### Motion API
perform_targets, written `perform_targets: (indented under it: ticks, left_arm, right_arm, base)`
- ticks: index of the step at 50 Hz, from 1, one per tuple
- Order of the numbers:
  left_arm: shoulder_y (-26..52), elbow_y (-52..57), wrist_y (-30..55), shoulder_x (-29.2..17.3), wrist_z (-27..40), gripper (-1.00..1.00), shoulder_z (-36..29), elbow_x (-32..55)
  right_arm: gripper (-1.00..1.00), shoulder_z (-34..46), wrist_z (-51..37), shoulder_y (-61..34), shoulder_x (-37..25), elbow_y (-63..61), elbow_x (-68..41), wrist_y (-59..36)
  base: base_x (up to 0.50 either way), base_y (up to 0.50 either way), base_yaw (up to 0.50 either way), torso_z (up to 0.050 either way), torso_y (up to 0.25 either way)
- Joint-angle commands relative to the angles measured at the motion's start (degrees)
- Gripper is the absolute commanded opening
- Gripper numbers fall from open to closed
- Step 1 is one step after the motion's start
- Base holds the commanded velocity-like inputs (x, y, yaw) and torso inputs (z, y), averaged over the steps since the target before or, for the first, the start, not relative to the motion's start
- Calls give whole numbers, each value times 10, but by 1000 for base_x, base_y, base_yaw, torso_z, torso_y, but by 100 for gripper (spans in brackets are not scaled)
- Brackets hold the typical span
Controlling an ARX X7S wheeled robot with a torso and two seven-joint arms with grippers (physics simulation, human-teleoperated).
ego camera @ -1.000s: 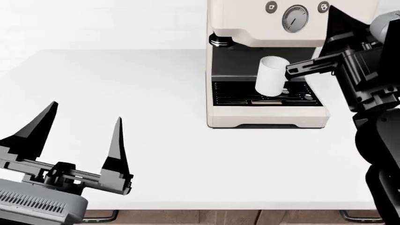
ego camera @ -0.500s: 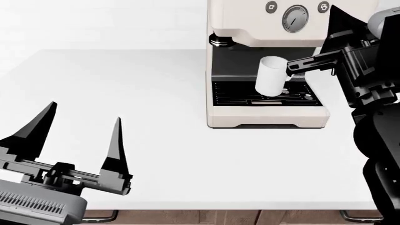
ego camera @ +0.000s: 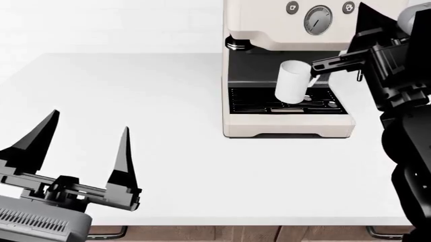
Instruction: Pick the mug from the cabinet, place it under the coffee machine dispenser, and press the start button.
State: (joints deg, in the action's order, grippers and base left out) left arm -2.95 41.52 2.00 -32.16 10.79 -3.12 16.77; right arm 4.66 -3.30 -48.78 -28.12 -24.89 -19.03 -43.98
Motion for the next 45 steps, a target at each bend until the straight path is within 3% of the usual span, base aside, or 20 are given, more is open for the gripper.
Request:
perform_targets:
  ticks: [1,45]
  left_arm:
    - [-4,2,-3,-2,2,100,2,1]
    - [-14,7,-8,-8,8,100,6,3]
  right_arm:
    - [-100,9,-1,-4,4,20,6,7]
    - [-100,22,-3,-23,5,60,10,11]
  base:
    - [0,0,0,0,0]
    - [0,0,0,0,0]
